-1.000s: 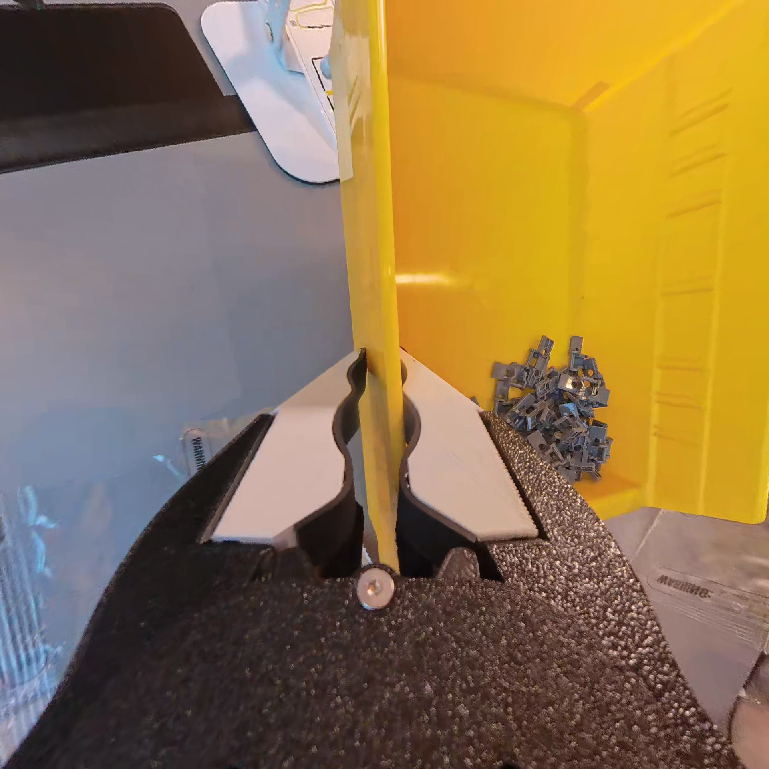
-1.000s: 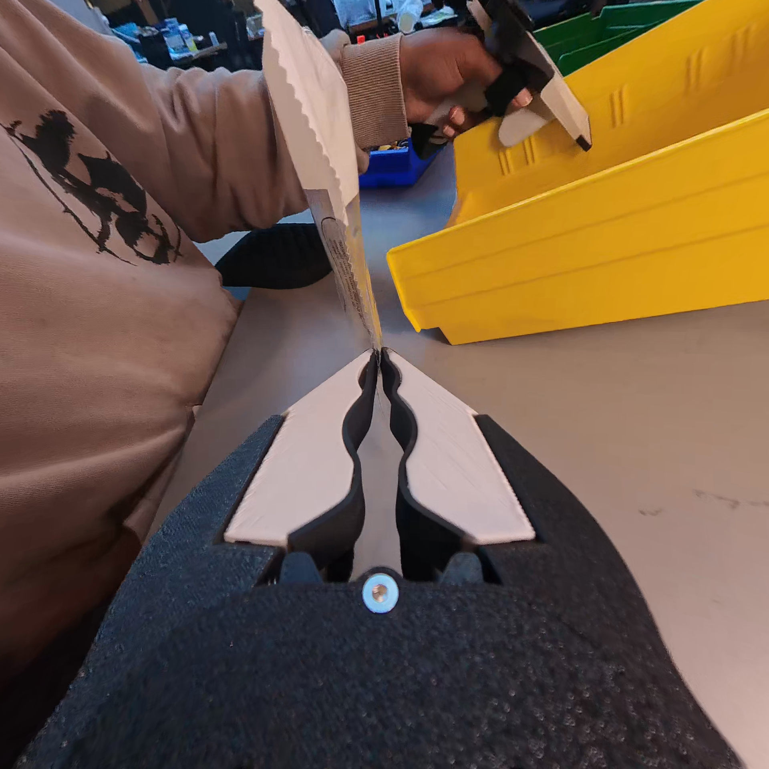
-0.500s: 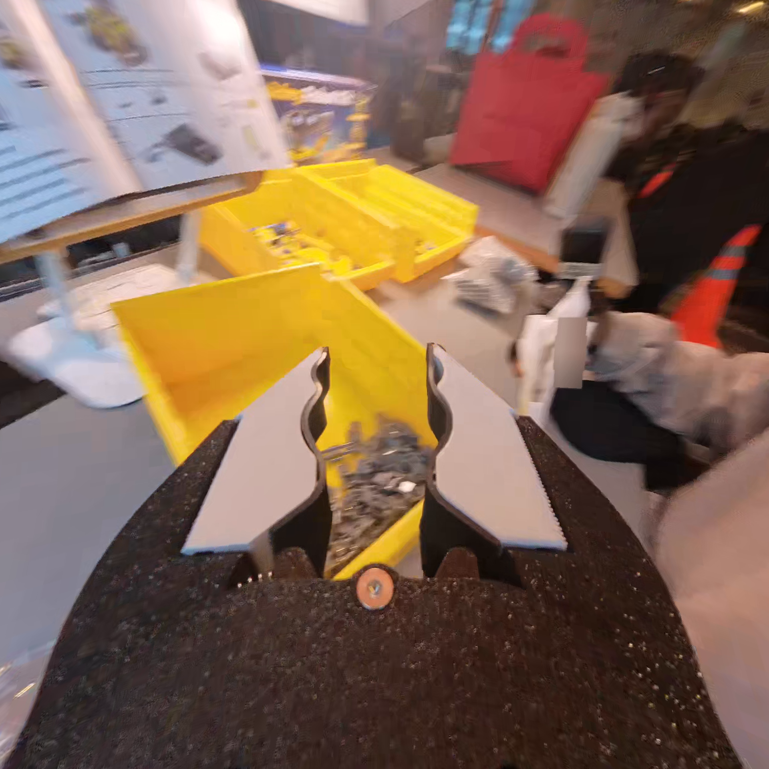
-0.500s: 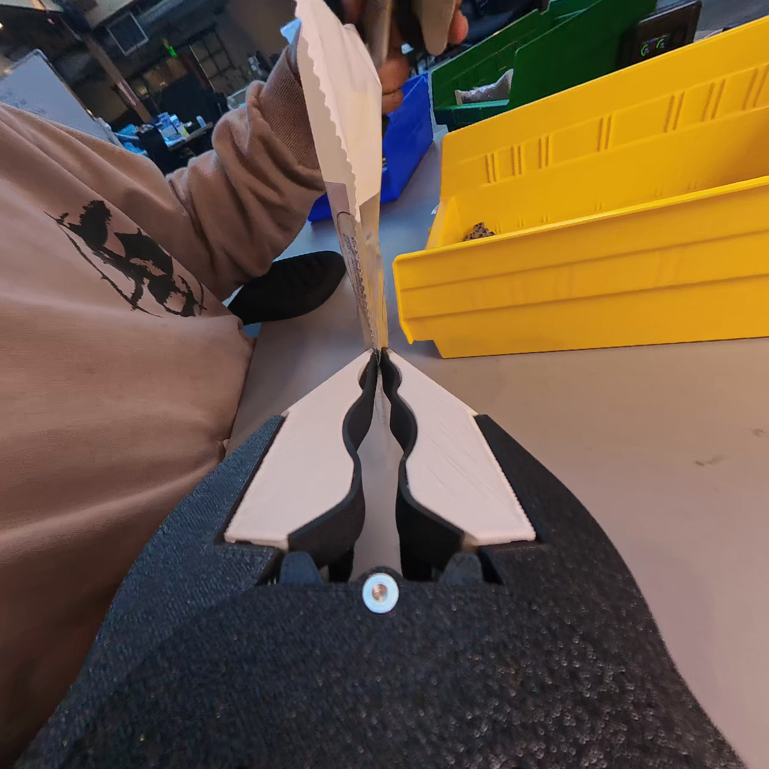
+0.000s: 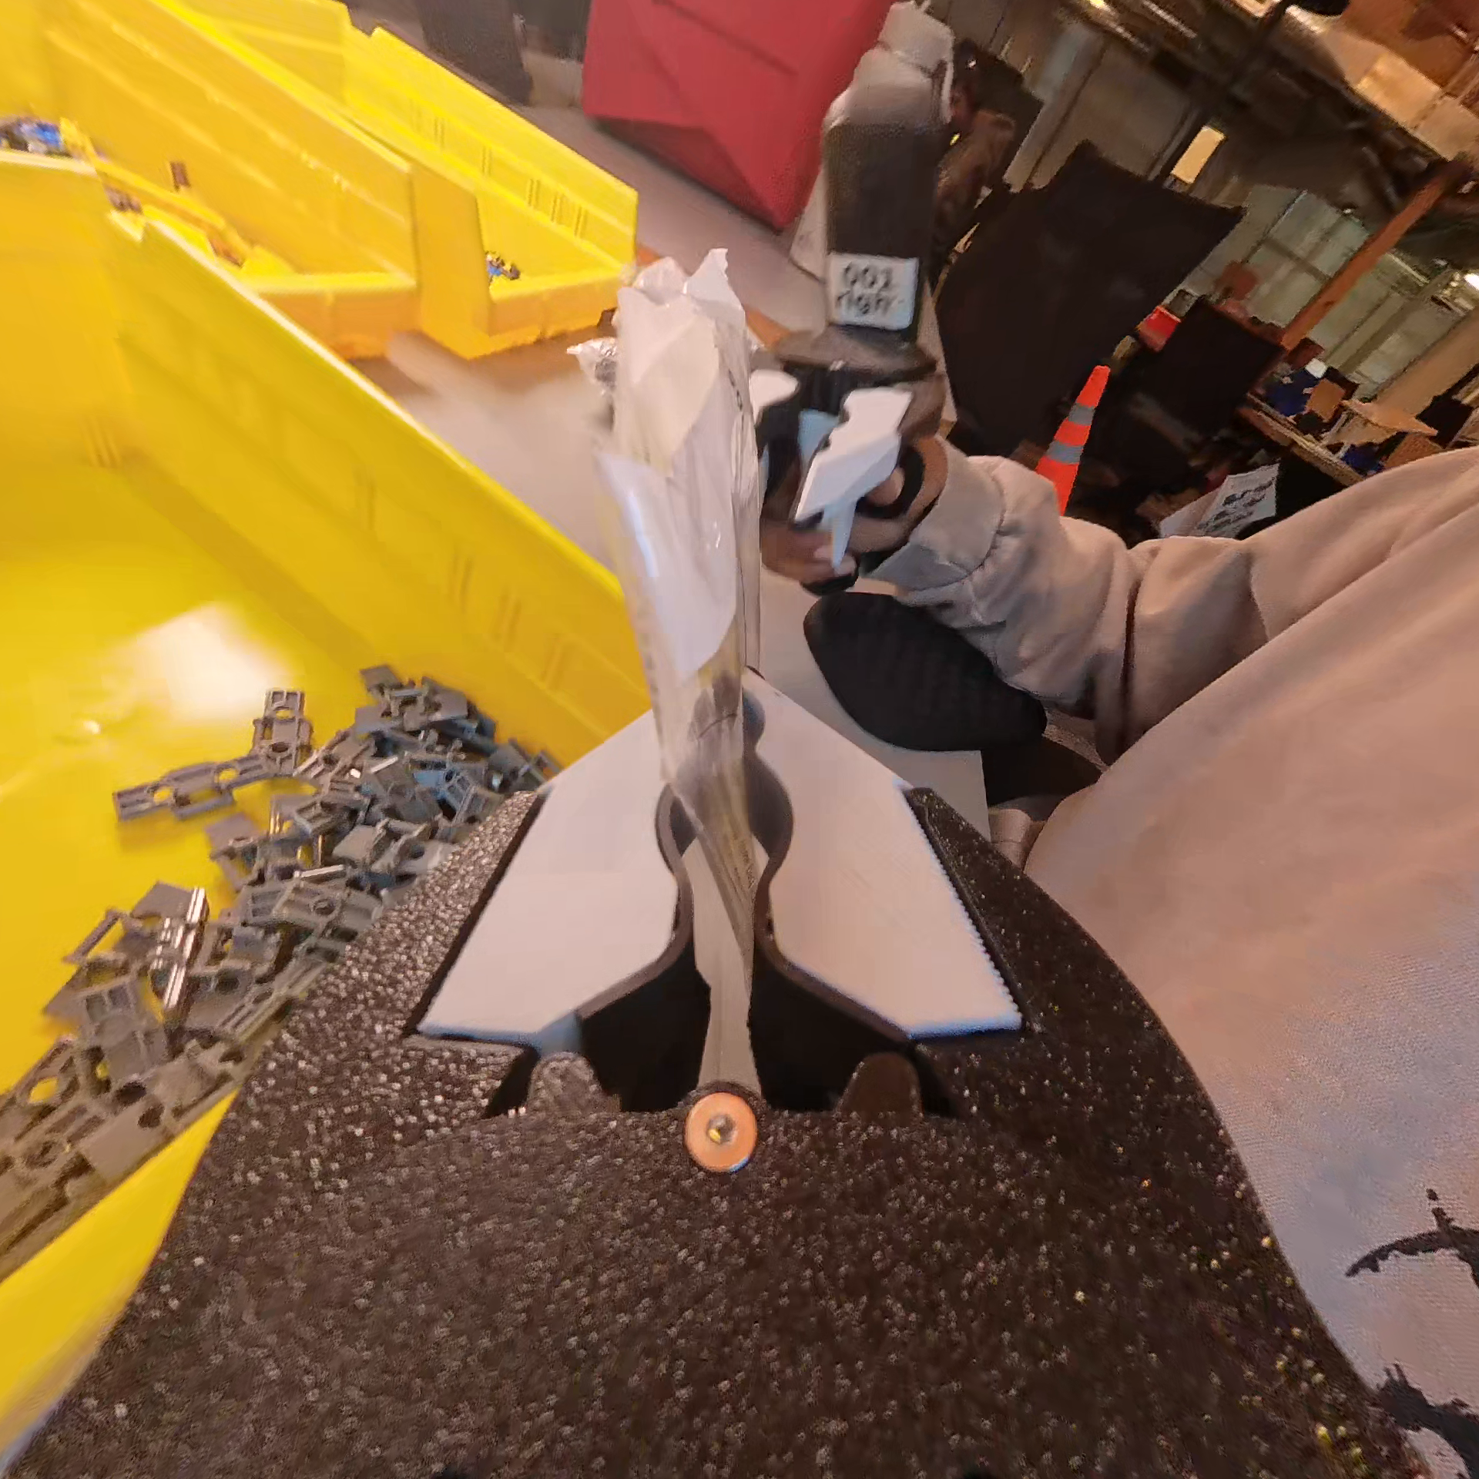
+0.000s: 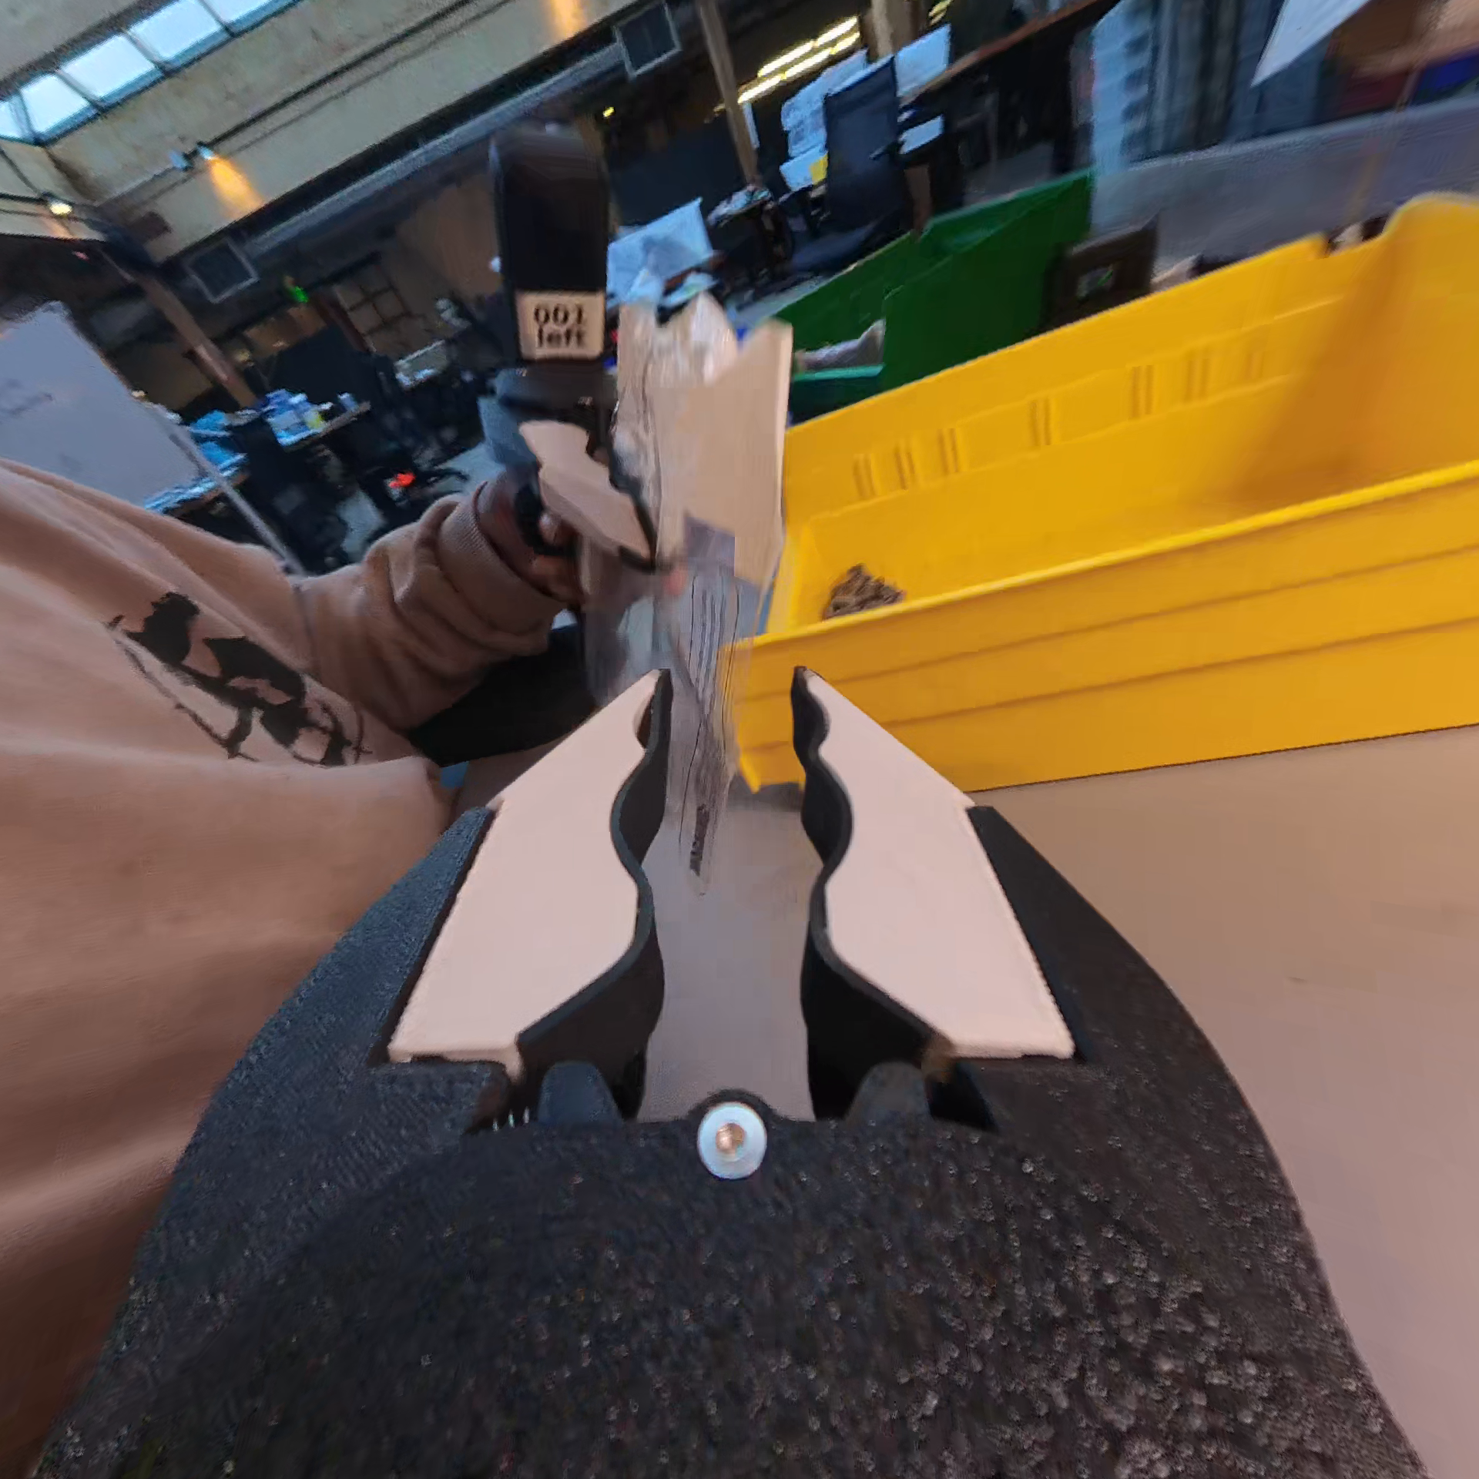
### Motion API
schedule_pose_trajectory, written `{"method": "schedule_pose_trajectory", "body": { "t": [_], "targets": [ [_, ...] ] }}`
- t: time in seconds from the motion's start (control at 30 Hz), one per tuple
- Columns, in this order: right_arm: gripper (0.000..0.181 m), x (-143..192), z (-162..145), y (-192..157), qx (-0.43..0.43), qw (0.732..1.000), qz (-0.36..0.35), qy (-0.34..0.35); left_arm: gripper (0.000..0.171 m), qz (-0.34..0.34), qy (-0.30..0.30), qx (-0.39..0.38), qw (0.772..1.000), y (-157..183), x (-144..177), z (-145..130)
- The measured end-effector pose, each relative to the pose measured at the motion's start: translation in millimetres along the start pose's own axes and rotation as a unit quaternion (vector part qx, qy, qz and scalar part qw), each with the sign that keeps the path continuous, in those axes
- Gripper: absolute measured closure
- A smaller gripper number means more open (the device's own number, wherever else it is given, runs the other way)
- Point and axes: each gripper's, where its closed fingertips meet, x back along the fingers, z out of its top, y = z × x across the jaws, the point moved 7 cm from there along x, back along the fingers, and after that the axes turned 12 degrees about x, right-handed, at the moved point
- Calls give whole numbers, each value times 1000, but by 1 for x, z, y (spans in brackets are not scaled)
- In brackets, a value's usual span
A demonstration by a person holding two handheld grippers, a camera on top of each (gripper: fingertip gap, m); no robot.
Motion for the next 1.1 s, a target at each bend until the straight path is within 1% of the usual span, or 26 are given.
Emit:
{"method": "schedule_pose_trajectory", "body": {
  "t": [0.03, 0.1, 0.17, 0.27, 0.3, 0.37, 0.43, 0.53, 0.63, 0.7, 0.77, 0.9, 0.97, 1.0, 1.07, 1.1],
  "targets": [
    [145, 7, 12, 3, 22, 999, -34, 11, 171, 6, -13, 13, 1000, -3, 1, -3],
    [143, 17, 36, -2, 93, 992, -84, 12, 171, 6, -38, 37, 999, -5, 2, -10],
    [147, 14, 53, -14, 172, 979, -108, -26, 171, -9, -56, 64, 996, -5, 0, -17],
    [158, -7, 55, -22, 243, 955, -126, -115, 171, -20, -85, 63, 994, -1, -5, -26],
    [159, -15, 52, -23, 249, 951, -125, -135, 171, -25, -91, 59, 994, 1, -6, -28],
    [158, -28, 43, -23, 237, 951, -108, -167, 171, -25, -106, 43, 993, 7, -9, -31],
    [158, -37, 36, -22, 225, 952, -95, -185, 171, -9, -120, 15, 993, 12, -11, -34],
    [158, -44, 28, -24, 213, 950, -74, -214, 171, 16, -139, -24, 990, 18, -9, -37],
    [157, -48, 24, -23, 210, 946, -76, -235, 171, 21, -162, -80, 983, 29, -9, -40],
    [157, -50, 20, -21, 222, 935, -78, -263, 171, 26, -170, -112, 979, 38, -10, -40],
    [158, -51, 15, -25, 241, 925, -65, -287, 171, 31, -172, -137, 975, 44, -11, -38],
    [159, -56, 12, -33, 279, 913, -51, -293, 171, 17, -174, -178, 968, 52, -11, -39],
    [162, -57, 7, -37, 285, 909, -31, -302, 171, 10, -178, -199, 964, 56, -11, -42],
    [166, -58, 4, -38, 288, 907, -26, -306, 171, 5, -180, -209, 961, 58, -12, -43],
    [180, -58, 2, -41, 300, 903, -20, -308, 171, 1, -183, -221, 958, 61, -12, -45],
    [181, -58, 3, -42, 306, 902, -22, -303, 171, -5, -183, -219, 958, 62, -11, -46]
  ]
}}
